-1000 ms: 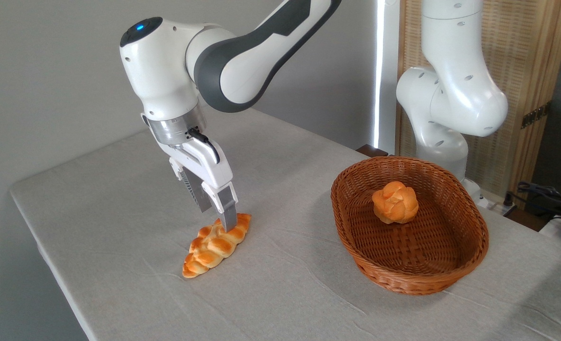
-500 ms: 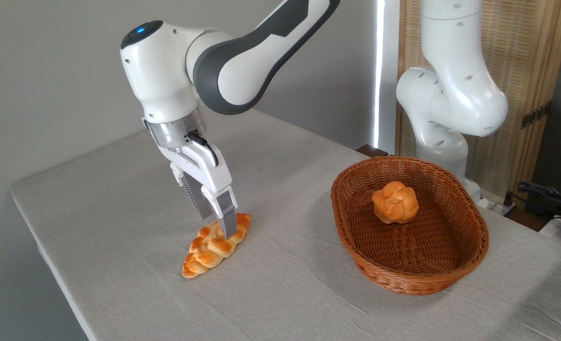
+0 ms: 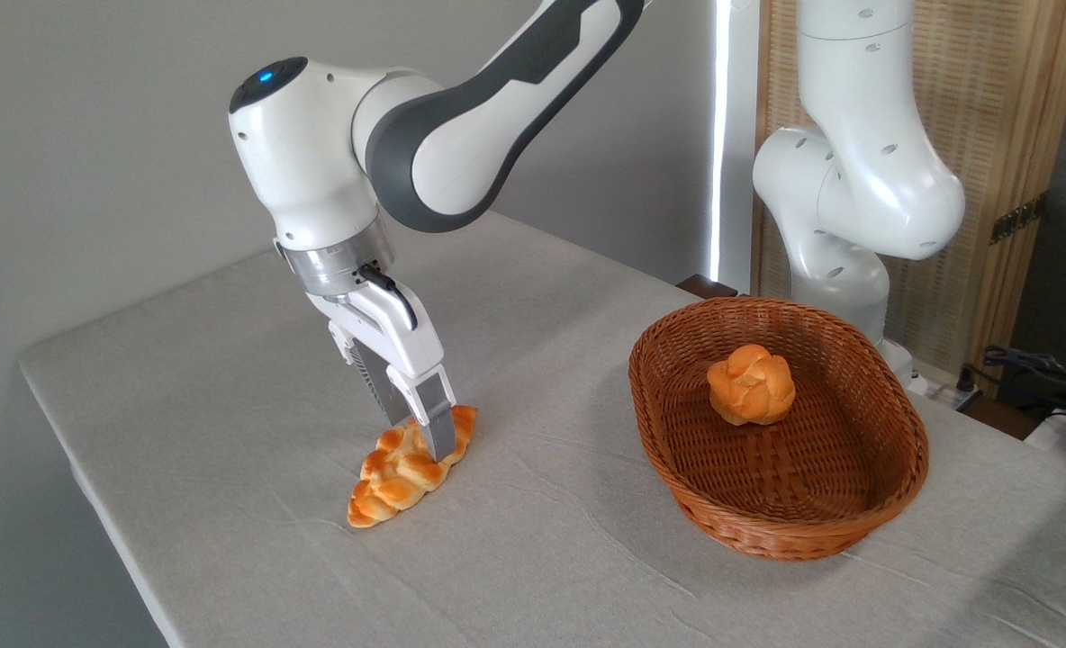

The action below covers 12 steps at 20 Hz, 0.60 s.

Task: Put bread into the basket
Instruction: 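Close the gripper around the middle of the braided roll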

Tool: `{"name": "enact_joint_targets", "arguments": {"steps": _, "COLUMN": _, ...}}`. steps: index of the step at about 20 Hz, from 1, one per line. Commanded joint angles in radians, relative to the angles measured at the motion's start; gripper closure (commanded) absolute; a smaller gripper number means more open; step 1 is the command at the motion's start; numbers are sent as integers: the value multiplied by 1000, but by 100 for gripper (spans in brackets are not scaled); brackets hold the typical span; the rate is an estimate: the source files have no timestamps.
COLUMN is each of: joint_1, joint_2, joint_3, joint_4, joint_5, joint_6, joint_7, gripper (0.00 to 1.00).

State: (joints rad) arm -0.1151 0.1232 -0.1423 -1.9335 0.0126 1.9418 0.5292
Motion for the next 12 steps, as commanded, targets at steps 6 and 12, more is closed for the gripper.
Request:
{"name": "enact_joint_targets", "arguments": {"steps": 6, "joint_1": -1, "joint_2": 9, "joint_3": 4, "joint_4": -27, "joint_5": 12, "joint_6": 49, "joint_7": -6, "gripper": 12}}
{"name": "enact_joint_targets", "arguments": {"steps": 12, "joint_1": -1, "joint_2": 13, "joint_3": 3, "joint_4": -27, "joint_5": 15, "joint_6": 74, "joint_7": 0, "gripper": 69}}
